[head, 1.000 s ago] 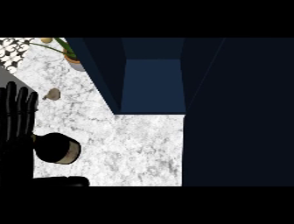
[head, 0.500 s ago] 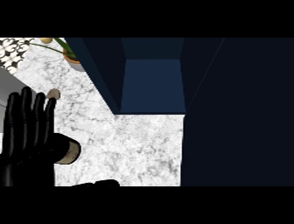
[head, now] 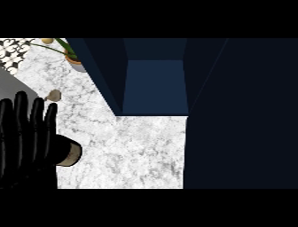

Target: Pick up the wine, place it into the cabinet and close the cabinet

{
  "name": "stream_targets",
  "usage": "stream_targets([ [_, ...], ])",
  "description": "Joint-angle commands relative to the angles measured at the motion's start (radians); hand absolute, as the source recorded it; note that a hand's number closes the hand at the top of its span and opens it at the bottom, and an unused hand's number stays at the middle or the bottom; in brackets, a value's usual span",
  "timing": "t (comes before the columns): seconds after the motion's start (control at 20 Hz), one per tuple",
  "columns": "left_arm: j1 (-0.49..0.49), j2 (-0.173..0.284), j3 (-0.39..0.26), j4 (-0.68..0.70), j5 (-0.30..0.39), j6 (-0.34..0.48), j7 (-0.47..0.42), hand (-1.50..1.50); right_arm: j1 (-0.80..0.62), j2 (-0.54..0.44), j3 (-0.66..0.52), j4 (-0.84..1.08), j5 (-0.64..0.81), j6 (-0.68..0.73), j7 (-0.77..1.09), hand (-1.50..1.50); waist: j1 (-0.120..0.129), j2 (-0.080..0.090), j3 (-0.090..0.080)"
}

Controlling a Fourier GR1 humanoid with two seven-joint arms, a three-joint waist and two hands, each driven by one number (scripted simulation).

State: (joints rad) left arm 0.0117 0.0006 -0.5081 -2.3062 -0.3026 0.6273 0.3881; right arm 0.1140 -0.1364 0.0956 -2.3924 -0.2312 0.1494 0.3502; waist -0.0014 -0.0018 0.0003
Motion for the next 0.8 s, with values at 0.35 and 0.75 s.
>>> stream_targets([
  [0.35,0.020,-0.001,-0.007,-0.088,-0.124,0.043,0.110,-1.50,0.045,-0.033,-0.086,-0.145,-0.099,0.032,0.090,-1.50,-0.002,-0.001,0.000],
  [0.75,-0.025,0.057,0.138,-0.132,-0.111,0.004,0.215,-1.50,-0.088,-0.025,-0.077,-0.131,-0.037,-0.055,0.184,-1.50,0.000,0.000,0.000],
])
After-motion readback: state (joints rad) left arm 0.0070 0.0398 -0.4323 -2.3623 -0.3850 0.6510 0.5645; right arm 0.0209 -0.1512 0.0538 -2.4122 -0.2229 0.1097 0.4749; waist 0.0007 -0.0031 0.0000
